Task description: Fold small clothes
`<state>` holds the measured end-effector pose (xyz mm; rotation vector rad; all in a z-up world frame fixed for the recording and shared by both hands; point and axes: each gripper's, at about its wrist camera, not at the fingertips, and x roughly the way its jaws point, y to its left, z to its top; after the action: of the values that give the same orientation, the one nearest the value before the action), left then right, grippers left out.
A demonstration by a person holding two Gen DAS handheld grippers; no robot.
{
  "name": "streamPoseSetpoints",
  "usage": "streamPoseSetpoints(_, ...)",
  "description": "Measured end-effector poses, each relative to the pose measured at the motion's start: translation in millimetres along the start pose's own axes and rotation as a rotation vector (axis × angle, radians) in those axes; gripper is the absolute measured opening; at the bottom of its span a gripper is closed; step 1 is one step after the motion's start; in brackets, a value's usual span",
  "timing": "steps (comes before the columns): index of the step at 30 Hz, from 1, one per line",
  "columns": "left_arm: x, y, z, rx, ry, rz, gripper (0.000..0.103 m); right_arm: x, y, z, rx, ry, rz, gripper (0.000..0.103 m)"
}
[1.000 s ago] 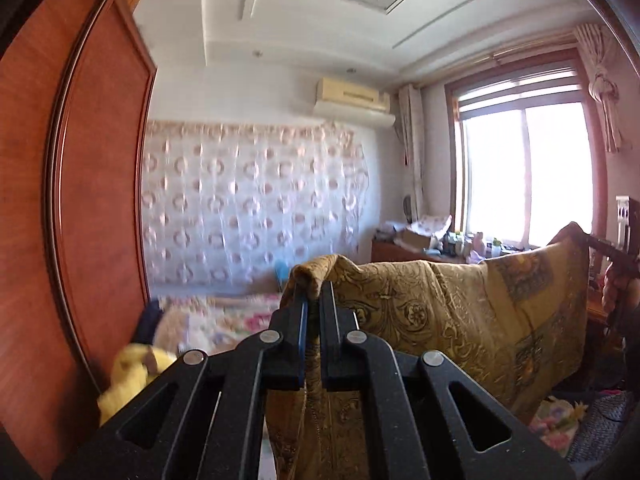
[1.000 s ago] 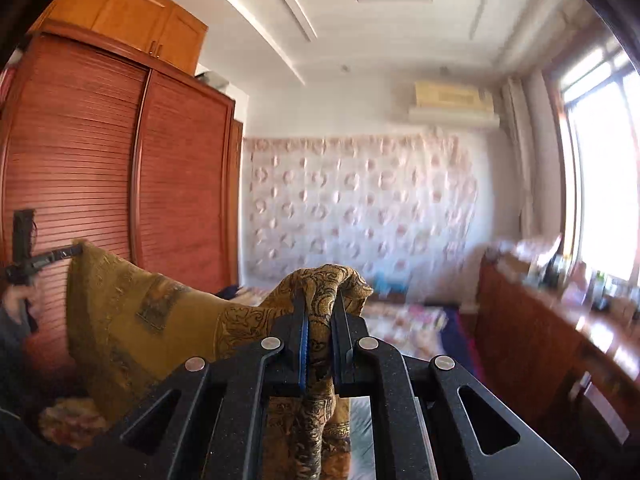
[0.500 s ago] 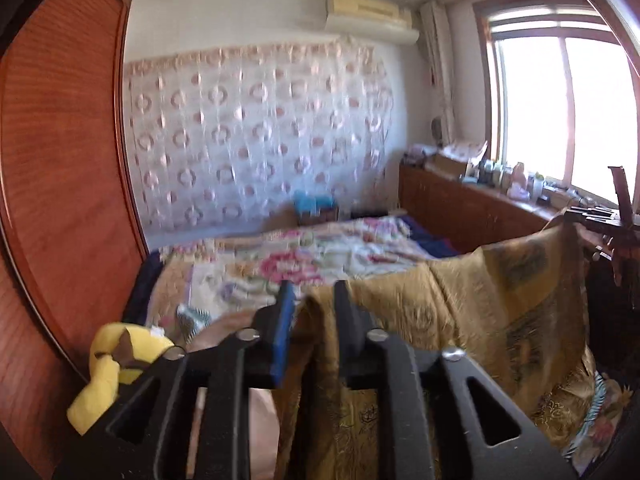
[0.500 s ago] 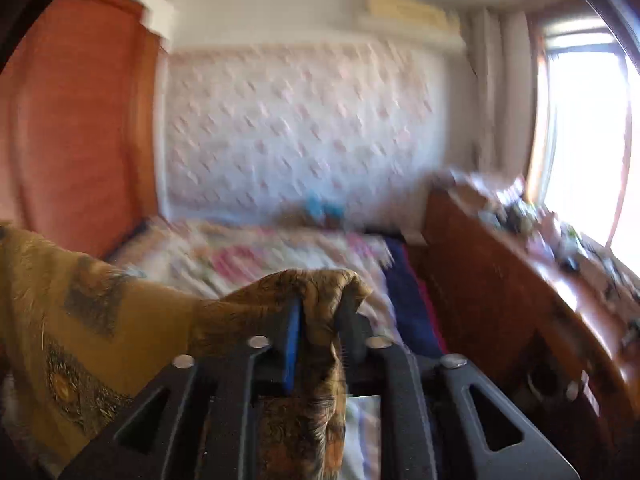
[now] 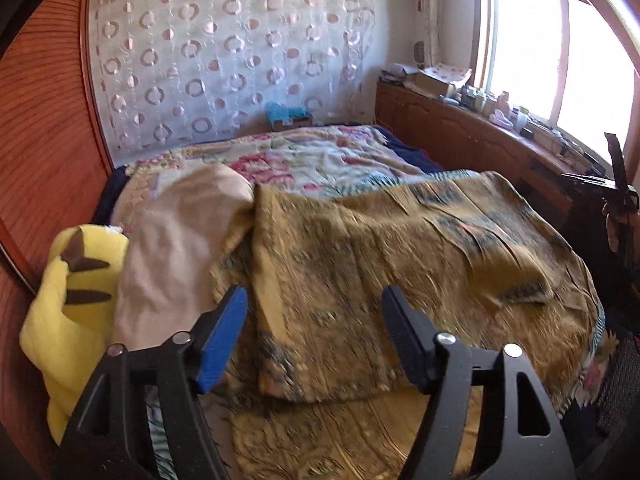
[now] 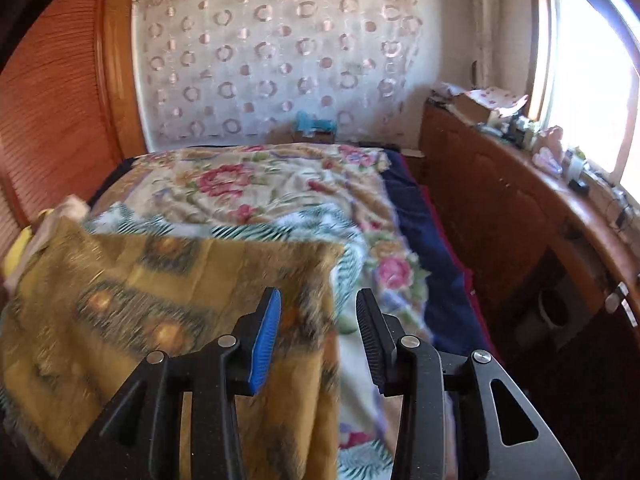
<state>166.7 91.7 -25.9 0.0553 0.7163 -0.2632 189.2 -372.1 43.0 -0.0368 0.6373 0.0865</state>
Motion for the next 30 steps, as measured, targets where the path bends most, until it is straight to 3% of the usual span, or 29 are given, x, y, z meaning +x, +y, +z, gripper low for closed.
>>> streamPoseSetpoints(3, 16.0, -10.8, -21.6, 0.013, 0.061, -0.028, 0.075, -8.3, -15.6, -22.5, 0.017, 0.045, 0.079, 0.046)
streamPoseSetpoints(11, 54.9, -29.9, -49.0, 0.02, 0.193, -0.068, 0.075, 2.6, -34.8, -54.7, 0.033, 0.157, 0.115, 0.046)
streamPoseSetpoints(18, 66.4, -40.4, -52.8, 0.039, 0.181, -0.015, 0.076, 9.2, -49.7, -56.5, 0.092, 0.155, 0.056, 0.046)
streamPoseSetpoints(20, 67.7, -46.0, -53.9, 0.06, 0.182, -0.004, 0.081, 7.6, -51.3, -54.7, 0.102, 0.129, 0.043, 0.046)
streamPoseSetpoints(30, 70.5, -44.7, -54.2, 0.065, 0.186, -0.003, 0.084, 9.0, -50.7, -46.0, 0.065, 0.118, 0.03, 0.046)
